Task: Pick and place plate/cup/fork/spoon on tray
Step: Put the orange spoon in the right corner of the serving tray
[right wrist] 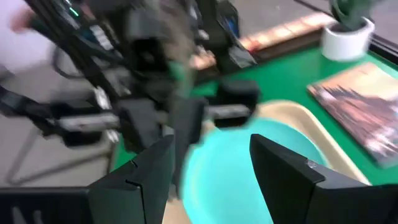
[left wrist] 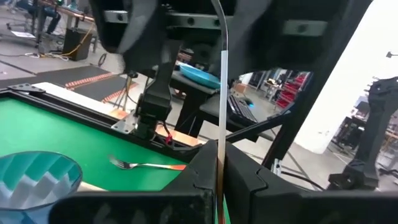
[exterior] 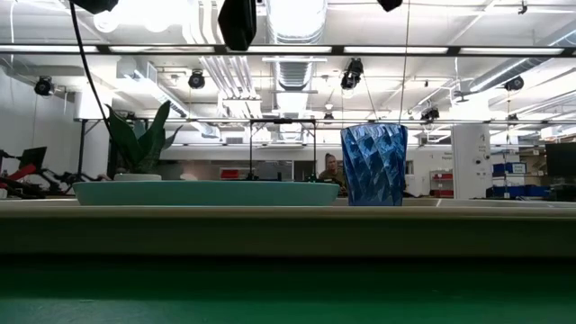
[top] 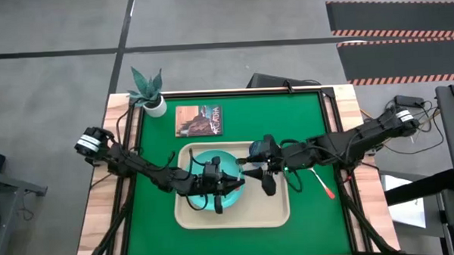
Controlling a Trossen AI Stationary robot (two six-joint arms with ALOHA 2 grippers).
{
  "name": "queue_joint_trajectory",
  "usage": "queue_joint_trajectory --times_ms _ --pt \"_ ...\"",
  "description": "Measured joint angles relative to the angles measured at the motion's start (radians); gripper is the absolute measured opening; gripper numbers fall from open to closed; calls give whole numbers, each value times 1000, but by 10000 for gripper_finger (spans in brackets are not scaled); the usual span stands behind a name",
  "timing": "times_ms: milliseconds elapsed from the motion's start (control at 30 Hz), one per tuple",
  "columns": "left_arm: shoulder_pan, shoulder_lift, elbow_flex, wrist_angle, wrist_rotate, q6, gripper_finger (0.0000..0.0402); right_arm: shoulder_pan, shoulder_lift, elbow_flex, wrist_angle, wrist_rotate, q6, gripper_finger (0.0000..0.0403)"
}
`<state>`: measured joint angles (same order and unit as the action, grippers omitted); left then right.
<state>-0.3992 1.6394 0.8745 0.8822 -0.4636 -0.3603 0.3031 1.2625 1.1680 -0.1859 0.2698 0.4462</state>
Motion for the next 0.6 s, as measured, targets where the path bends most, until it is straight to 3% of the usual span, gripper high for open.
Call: queue_joint_trajectory --times_ms 233,600 --pt "3 0 1 0 -26 0 0 -3 2 -89 204 19 -57 201" --pt "10 0 0 4 -70 0 0 -3 2 -71 229 10 -102 201"
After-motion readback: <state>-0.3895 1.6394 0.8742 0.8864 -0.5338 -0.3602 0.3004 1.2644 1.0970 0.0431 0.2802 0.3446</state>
